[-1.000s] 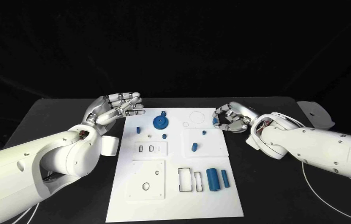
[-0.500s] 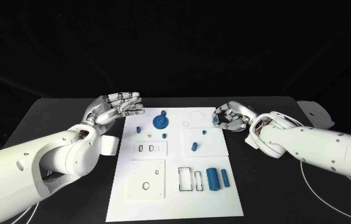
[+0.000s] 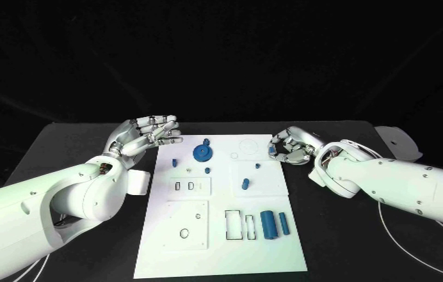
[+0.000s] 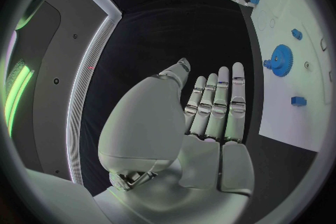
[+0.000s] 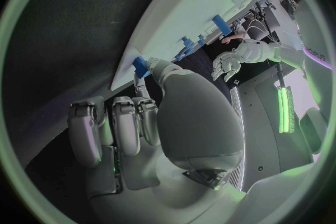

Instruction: Assemble the parts on the task board

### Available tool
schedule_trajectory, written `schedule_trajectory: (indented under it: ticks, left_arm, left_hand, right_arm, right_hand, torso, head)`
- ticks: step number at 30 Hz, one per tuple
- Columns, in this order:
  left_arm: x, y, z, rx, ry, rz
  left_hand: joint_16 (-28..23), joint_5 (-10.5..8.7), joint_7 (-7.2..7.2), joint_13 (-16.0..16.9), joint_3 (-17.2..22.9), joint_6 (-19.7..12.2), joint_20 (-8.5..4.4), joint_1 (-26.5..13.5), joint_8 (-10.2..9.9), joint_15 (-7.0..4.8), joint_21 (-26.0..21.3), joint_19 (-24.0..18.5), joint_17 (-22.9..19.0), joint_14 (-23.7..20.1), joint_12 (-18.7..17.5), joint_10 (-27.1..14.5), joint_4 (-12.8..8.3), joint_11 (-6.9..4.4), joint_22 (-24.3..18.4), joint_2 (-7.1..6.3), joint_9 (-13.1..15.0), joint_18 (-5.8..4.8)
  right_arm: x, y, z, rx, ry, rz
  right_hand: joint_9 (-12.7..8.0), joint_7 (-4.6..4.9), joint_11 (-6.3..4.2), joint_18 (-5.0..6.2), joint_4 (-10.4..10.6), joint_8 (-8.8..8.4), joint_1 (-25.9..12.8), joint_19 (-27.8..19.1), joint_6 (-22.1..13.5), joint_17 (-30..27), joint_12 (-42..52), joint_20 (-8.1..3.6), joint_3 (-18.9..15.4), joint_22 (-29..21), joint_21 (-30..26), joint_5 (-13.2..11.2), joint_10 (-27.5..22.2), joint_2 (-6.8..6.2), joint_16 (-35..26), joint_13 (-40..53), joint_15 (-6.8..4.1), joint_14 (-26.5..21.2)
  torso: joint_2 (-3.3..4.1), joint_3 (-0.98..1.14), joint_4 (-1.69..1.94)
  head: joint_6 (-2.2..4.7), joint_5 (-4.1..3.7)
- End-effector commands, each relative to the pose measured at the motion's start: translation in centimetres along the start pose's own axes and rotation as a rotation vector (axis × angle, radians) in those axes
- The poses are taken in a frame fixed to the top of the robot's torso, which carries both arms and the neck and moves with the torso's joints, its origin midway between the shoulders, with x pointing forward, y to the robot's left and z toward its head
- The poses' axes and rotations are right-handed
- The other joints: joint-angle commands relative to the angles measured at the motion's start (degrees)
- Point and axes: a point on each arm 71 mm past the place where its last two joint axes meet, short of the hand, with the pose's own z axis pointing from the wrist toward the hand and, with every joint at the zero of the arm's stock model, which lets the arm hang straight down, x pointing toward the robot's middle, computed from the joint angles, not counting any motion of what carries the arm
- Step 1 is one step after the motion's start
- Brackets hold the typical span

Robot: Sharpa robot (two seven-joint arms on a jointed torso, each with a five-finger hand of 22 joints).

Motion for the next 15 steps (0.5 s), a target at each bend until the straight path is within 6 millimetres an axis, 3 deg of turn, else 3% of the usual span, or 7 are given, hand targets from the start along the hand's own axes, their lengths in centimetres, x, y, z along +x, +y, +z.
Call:
schedule_trajectory:
  ticks: [1, 15]
  left_arm:
    - [0.26, -0.10, 0.03, 0.007, 0.021, -0.009]
    - [0.19, -0.09, 0.03, 0.006, 0.019, -0.008]
  left_hand:
    - [-0.2, 0.04, 1.90, 0.0, 0.3, 0.2, 0.13, -0.7, -0.3, 0.00, -0.2, 0.3, 0.1, 0.2, -0.4, 0.3, 0.1, 0.09, -0.1, 0.04, -0.1, 0.31]
    - [-0.2, 0.04, 1.90, 0.0, 0.3, 0.2, 0.13, -0.7, -0.3, 0.00, -0.2, 0.3, 0.1, 0.2, -0.4, 0.3, 0.1, 0.09, -0.1, 0.04, -0.1, 0.31]
  right_arm:
    - [0.01, -0.09, 0.03, 0.009, -0.005, -0.001]
    - [-0.02, 0.05, 0.25, 0.008, -0.037, -0.017]
  right_hand:
    - [0.3, -0.43, -0.67, -0.83, -0.2, 0.68, 0.0, 5.9, 1.1, 15.1, 0.2, -0.72, 0.6, 15.1, 0.3, -0.3, 5.8, 0.90, 0.2, 14.9, -0.67, 6.1]
    - [0.8, -0.99, -1.21, -0.83, -0.7, 1.42, 0.3, 5.9, 1.9, 15.1, 0.3, -1.23, 1.2, 15.1, 0.3, -0.8, 5.9, 1.61, 0.2, 14.9, -1.18, 6.1]
  torso:
    - [-0.01, 0.00, 0.08]
    - [0.00, -0.01, -0.01]
  head:
    - [-0.17, -0.10]
    - [-0.30, 0.05]
